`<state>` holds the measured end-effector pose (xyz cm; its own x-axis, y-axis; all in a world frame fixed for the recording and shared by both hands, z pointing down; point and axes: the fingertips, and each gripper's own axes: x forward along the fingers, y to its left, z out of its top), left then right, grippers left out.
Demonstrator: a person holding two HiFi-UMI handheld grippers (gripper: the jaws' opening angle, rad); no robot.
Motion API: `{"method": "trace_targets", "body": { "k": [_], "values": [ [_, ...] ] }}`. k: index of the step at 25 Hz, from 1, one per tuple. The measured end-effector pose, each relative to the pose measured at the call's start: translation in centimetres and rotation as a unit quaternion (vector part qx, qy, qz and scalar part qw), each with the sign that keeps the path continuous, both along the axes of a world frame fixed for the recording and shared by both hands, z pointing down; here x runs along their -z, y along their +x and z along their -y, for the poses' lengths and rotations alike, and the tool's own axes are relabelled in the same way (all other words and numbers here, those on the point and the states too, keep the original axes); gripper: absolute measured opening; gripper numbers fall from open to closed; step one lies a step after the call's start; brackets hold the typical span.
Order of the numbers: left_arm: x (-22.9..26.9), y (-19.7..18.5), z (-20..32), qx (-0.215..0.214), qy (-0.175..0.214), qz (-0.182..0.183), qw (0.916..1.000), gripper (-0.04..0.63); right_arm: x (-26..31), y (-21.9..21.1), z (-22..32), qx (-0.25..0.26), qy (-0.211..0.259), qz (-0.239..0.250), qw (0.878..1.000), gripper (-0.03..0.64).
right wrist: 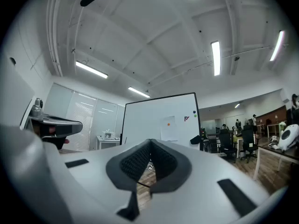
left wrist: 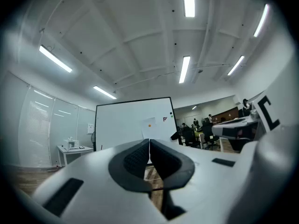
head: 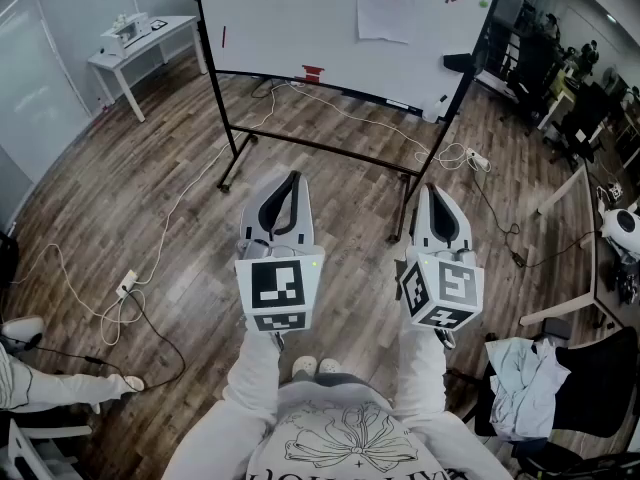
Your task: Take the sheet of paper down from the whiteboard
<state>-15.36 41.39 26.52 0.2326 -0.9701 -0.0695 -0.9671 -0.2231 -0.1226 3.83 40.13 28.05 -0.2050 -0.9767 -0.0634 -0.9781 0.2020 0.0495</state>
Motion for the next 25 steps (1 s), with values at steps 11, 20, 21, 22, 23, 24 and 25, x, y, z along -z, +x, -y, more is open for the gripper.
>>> {"method": "trace_targets", "body": {
  "k": [11, 20, 21, 22, 23, 24, 25],
  "values": [
    [-0.3, 0.4, 0.3, 0.0, -0.001, 0.002, 1.0, 0.006, -0.3, 0.2, 0.2, 0.002, 0.001, -0.001, 1.0, 0.003],
    [-0.8, 1.8, 2.6, 0.008, 0.0, 0.002, 1.0, 0.006, -0.5, 1.2, 2.6, 0.013, 0.008, -0.002, 1.0, 0.003],
    [-0.9, 2.1, 2.8, 0.01, 0.0, 0.002, 1.0, 0.006, -0.9, 1.4, 2.8, 0.016, 0.006, -0.002, 1.0, 0.003],
    [-0.9, 2.2, 3.0, 0.012, 0.0, 0.001, 0.9999, 0.006, -1.1, 1.6, 3.1, 0.018, 0.005, -0.002, 1.0, 0.005],
    [-1.0, 2.4, 3.2, 0.014, 0.0, 0.0, 0.9999, 0.006, -1.0, 1.7, 3.4, 0.019, 0.006, -0.001, 1.0, 0.005],
    [-1.1, 2.5, 3.4, 0.015, -0.001, -0.001, 0.9999, 0.006, -1.1, 1.9, 3.7, 0.02, 0.006, -0.001, 1.0, 0.005],
    [-1.2, 2.6, 3.7, 0.017, -0.002, -0.001, 0.9999, 0.006, -1.4, 2.0, 4.1, 0.022, 0.003, -0.001, 1.0, 0.005]
  ]
}}
